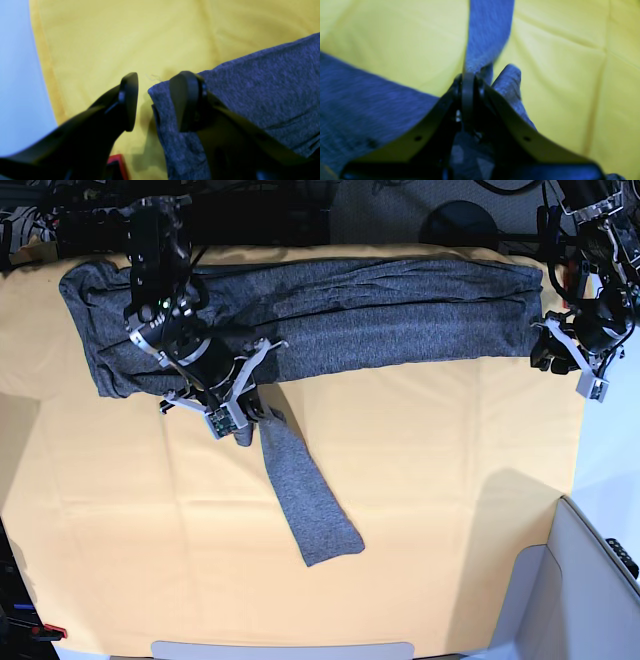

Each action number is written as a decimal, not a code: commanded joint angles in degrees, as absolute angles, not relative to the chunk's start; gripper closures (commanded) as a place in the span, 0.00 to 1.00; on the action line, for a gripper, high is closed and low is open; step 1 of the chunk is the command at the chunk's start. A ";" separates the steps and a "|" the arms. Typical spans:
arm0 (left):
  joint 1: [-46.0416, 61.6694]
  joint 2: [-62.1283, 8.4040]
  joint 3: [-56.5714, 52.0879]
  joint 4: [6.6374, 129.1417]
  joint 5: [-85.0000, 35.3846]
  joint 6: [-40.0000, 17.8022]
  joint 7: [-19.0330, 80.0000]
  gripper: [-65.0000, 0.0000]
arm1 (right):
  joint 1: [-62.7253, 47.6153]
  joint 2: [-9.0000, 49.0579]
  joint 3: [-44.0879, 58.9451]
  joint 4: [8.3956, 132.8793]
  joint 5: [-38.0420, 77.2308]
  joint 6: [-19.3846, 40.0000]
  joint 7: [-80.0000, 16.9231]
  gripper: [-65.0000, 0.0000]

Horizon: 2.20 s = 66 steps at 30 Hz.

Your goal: Fold the T-shirt properly

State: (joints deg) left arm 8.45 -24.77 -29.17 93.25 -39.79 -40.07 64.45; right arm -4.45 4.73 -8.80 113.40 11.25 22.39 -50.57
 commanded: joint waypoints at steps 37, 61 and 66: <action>7.96 -24.13 -29.58 94.11 -40.48 -40.00 63.87 0.64 | -15.25 14.81 -26.24 117.41 11.74 22.11 -49.27 0.48; 8.22 -24.13 -29.49 94.11 -40.48 -40.00 63.96 0.64 | 21.32 -9.00 8.66 64.22 16.92 10.68 -34.68 0.36; 8.04 -24.13 -29.49 94.11 -40.48 -40.00 63.96 0.64 | 24.66 -9.00 8.48 55.60 16.92 9.54 -32.13 0.36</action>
